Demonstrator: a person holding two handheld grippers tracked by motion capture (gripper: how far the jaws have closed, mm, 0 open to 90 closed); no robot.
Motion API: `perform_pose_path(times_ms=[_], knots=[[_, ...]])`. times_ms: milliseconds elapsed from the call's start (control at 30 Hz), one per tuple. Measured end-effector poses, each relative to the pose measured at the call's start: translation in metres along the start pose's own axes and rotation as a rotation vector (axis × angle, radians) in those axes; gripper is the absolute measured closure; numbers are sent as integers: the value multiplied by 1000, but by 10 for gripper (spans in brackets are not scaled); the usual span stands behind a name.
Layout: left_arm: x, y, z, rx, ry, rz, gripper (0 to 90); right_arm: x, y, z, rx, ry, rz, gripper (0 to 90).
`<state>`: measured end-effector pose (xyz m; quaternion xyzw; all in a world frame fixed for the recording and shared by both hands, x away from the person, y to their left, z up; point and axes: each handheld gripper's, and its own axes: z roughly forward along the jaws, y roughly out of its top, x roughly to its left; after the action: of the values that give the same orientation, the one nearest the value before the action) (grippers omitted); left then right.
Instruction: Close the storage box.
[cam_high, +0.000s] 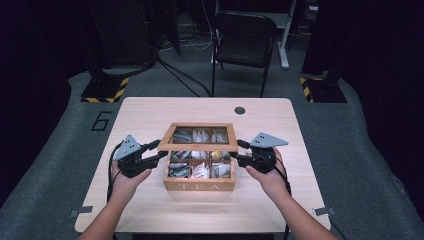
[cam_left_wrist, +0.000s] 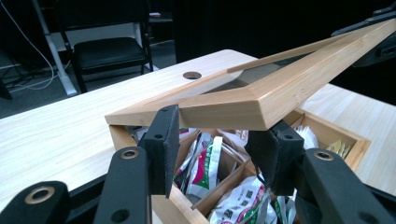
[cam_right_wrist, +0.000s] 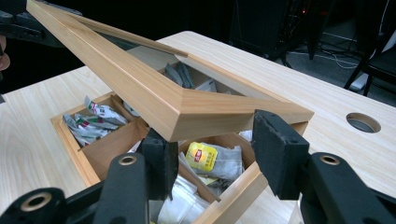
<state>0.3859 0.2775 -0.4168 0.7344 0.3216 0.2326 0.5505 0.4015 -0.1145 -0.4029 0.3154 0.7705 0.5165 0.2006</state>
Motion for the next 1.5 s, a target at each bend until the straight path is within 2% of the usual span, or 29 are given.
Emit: perform_pose_path(times_ms=[100,267,433,500,567,700,933,1100,1300,1333,1500], knots=[[-1,-4,-1,1,-1,8,542,1,-5,0,1,0,-8,504],[-3,-12,-2,6,-10,-3,541,3,-14,0,1,9,10,502],[-6,-22,-2,11,-12,-11,539,7,-23,1,12,5,-8,503],[-7,-26,-3,28,-18,-9,540,10,-27,1,21,0,-12,503],[-8,-30,-2,27,-16,-9,539,12,-30,0,27,-7,-40,491],[-9,-34,-2,26,-13,-19,541,16,-32,-2,28,-6,-61,480],[-11,-43,-1,33,-17,-33,540,19,-39,-2,43,-7,-63,480],[-13,-47,-2,68,-17,-17,541,22,-45,-3,55,0,-64,480],[-17,-51,-4,87,-24,-7,539,24,-50,-3,69,5,-62,480],[-17,-52,-5,103,-22,18,539,24,-51,-3,71,6,-63,479],[-18,-53,-7,116,-31,20,538,25,-54,-2,92,10,-64,480]])
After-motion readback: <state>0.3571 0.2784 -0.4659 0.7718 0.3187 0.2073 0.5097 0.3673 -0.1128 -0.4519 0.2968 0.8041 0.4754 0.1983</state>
